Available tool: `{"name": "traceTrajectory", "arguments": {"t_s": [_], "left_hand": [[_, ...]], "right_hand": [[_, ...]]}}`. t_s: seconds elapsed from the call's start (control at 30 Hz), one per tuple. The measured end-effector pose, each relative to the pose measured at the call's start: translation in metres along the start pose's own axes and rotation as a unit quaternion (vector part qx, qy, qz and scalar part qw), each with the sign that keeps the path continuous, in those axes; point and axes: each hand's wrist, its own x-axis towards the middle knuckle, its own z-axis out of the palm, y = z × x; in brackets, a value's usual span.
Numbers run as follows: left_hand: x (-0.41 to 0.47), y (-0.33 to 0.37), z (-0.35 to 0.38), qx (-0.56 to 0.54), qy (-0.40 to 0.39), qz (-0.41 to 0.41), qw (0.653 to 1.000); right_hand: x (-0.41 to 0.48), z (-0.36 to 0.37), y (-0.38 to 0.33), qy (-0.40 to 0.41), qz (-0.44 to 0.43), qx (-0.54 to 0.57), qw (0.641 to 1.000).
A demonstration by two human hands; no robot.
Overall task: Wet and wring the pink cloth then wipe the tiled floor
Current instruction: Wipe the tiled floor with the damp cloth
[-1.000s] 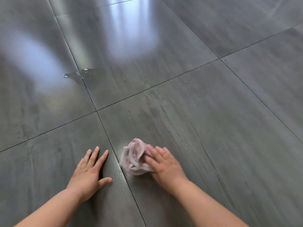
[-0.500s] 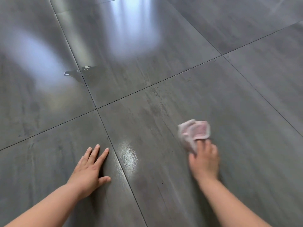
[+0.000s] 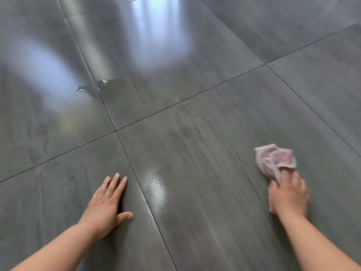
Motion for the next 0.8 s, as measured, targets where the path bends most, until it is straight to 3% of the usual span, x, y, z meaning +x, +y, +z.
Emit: {"name": "traceTrajectory", "arguments": {"t_s": [0.07,0.13,0.23,0.37,0.47,0.53,0.67,0.8], "left_hand": [[0.001,0.000,0.000,0.011,-0.008,-0.003,1.000],[0.002,0.001,-0.001,0.011,-0.015,-0.005,1.000],[0.002,0.000,-0.003,0.009,-0.009,-0.005,1.000],[-0.002,0.002,-0.002,-0.003,0.010,-0.001,1.000],[-0.004,0.001,-0.001,-0.011,0.021,-0.001,1.000],[-0.004,0.000,-0.001,-0.015,0.026,-0.002,1.000],[-0.002,0.000,0.000,-0.025,0.014,0.000,1.000],[0.000,0.000,-0.001,-0.022,-0.001,-0.001,1.000]], "right_hand": [[-0.006,-0.003,-0.007,-0.004,0.108,0.034,0.994],[-0.019,0.002,-0.030,0.000,0.096,0.044,0.994],[-0.051,0.025,-0.073,-0.030,-0.131,0.019,0.991],[-0.108,0.045,-0.127,-0.019,-0.378,0.028,0.925],[-0.093,0.048,-0.116,-0.025,-0.473,0.013,0.881],[-0.058,0.042,-0.086,-0.011,-0.427,0.012,0.904],[0.000,0.013,-0.012,-0.029,-0.149,-0.009,0.988],[-0.003,-0.003,-0.013,0.011,0.124,0.033,0.992]]}}
